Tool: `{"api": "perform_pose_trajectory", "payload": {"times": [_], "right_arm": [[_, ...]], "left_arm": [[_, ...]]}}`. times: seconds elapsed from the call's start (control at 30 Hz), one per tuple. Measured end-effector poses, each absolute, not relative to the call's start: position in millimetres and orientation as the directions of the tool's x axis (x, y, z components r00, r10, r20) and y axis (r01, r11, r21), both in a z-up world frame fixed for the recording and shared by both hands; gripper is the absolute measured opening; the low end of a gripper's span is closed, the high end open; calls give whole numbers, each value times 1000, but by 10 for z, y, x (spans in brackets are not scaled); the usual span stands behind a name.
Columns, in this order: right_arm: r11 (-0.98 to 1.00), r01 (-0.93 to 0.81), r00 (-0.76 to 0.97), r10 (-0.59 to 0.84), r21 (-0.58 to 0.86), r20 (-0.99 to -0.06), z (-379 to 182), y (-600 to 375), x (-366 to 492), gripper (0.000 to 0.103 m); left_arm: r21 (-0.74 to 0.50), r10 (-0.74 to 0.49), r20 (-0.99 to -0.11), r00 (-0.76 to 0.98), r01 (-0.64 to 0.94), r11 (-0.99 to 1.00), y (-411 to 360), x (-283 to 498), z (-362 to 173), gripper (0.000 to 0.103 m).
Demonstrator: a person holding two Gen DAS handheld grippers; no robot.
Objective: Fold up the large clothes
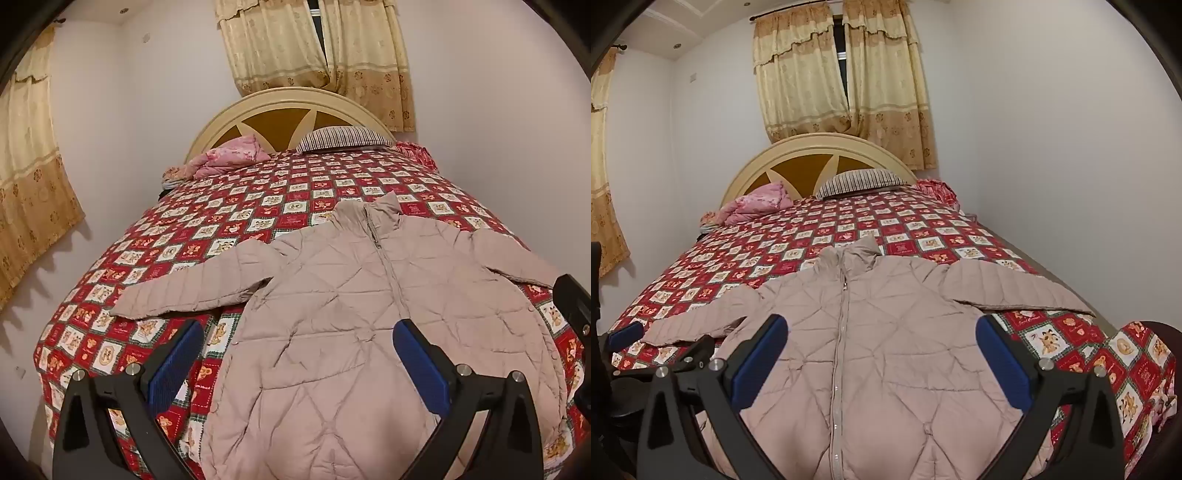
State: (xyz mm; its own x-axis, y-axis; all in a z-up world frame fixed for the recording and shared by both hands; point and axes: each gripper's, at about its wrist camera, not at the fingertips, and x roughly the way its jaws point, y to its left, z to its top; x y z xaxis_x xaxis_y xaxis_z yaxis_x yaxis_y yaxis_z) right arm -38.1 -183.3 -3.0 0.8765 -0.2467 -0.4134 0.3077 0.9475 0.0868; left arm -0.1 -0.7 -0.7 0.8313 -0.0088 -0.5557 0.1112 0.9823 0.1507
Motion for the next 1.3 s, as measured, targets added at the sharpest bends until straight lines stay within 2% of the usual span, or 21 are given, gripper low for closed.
{"api": "perform_pose_trajectory", "payload": {"times": [0.27,0.5,1.3], "right_arm": [[946,313,871,-252,81,-422,-37,-1819,-381,103],[944,316,867,-247,93,-434,-93,-1905,-401,103],[942,324,858,-256,83,-446,-134,-1893,-403,103]], "left_arm": [[136,-23,-563,826,120,983,-128,-5,-138,102],[74,-66,-579,813,133,988,9,-15,-93,102],[82,-64,-583,810,137,987,-1,-11,-100,102]]}}
